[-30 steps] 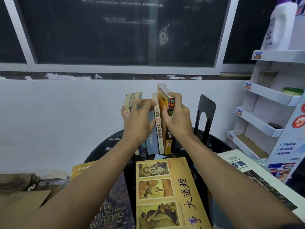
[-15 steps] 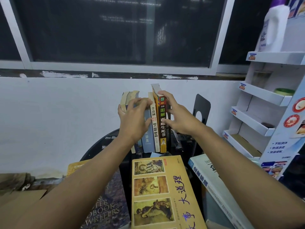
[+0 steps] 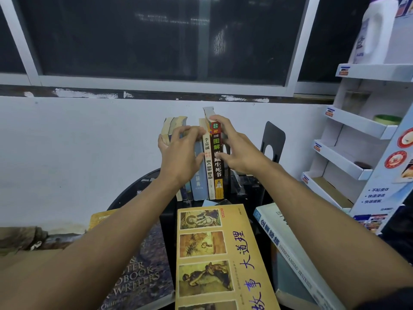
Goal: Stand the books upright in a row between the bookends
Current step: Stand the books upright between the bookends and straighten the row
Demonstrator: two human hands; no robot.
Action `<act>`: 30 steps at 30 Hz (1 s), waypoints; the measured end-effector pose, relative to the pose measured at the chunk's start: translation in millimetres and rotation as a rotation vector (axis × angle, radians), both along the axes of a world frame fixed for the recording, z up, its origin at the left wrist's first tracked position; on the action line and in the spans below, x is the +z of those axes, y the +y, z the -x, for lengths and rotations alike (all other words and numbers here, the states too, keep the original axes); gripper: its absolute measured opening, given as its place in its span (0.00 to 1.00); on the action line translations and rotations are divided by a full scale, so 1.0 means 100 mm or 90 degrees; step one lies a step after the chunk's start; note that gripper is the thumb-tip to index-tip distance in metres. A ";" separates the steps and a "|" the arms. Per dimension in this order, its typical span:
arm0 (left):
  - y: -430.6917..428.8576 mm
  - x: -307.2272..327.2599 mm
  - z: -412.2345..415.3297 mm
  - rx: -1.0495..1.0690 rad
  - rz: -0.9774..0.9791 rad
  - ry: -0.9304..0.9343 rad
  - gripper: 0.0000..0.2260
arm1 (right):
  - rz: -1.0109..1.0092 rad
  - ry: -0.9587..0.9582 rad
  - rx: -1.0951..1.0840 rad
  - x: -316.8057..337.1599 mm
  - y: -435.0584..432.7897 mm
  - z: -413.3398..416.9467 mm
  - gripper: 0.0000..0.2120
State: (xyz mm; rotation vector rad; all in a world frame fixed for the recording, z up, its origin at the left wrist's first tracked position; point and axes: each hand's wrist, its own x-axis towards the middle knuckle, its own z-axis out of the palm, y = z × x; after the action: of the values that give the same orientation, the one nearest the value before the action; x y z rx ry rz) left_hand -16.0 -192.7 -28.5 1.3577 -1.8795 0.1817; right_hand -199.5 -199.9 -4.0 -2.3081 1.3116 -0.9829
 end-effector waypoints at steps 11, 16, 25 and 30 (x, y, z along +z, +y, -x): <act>0.03 0.02 0.00 0.005 -0.025 -0.005 0.24 | -0.003 0.013 -0.009 0.00 0.03 -0.03 0.45; 0.08 0.17 -0.03 -0.022 -0.106 0.005 0.24 | -0.028 0.033 -0.016 -0.04 0.17 -0.05 0.49; 0.72 -0.02 -0.10 -0.164 -0.054 0.100 0.24 | -0.050 0.049 -0.094 -0.31 1.18 0.30 0.34; 1.20 -0.35 -0.29 -0.184 -0.253 0.020 0.26 | -0.134 0.084 -0.100 -0.60 1.68 0.33 0.29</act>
State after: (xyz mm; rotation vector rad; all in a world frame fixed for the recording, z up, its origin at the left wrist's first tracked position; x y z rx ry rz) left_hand 12.7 -73.1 -63.4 1.3068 -2.1337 -0.3753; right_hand -232.1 -31.7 -63.8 -2.1672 1.5882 -0.7067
